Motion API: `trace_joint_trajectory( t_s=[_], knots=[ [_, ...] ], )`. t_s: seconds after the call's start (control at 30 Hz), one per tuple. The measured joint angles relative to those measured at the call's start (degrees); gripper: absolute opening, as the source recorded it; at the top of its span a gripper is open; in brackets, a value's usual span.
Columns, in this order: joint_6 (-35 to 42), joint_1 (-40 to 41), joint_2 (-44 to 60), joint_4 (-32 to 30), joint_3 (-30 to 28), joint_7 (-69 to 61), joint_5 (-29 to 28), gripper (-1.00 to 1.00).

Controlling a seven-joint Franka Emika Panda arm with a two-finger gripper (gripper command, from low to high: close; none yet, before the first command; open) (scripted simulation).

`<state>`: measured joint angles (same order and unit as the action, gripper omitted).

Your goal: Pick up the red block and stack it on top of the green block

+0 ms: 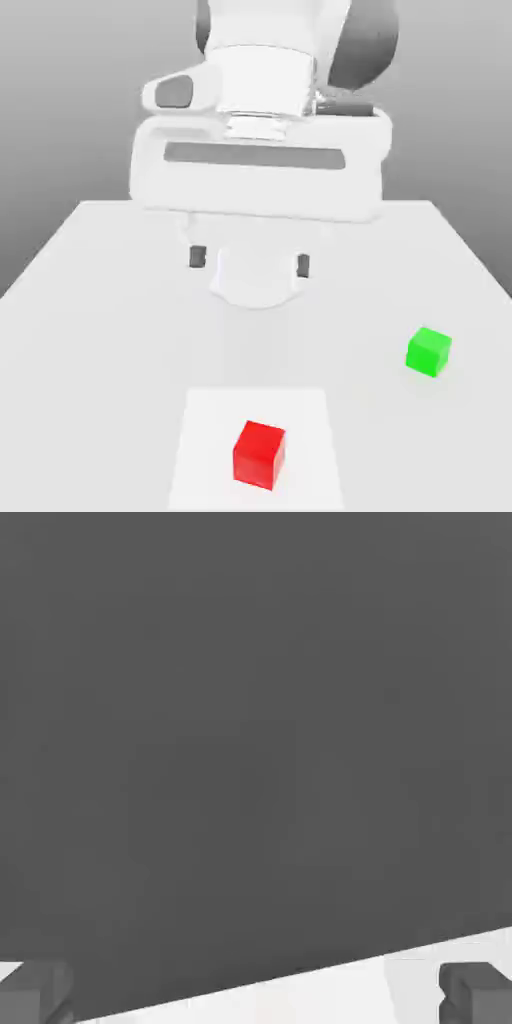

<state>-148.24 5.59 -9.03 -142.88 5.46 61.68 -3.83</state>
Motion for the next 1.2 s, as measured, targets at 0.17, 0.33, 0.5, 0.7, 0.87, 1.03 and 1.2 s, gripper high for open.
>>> trace_joint_trajectory(
  t_s=[0.17, 0.33, 0.5, 0.7, 0.87, 1.03, 1.2],
  knots=[
    [-4.7, 0.19, 10.3, -3.15, 0.18, 3.43, 0.37, 0.0],
    [-10.92, -0.34, 20.53, -4.54, -0.18, 5.46, 0.83, 0.0],
    [-17.12, -1.73, 28.01, -3.55, -1.89, 6.61, -0.62, -1.0],
    [-17.09, -1.68, 27.92, -3.56, -1.84, 6.75, -0.73, -1.0],
    [-9.44, -0.81, 18.86, -4.97, -0.46, 4.99, 1.61, -1.0],
    [-7.13, -5.68, 13.28, -8.08, 5.54, -4.47, 4.09, -1.0],
    [-6.25, -13.98, 8.69, -11.56, 9.94, -16.05, 7.29, -1.0]
  ],
)
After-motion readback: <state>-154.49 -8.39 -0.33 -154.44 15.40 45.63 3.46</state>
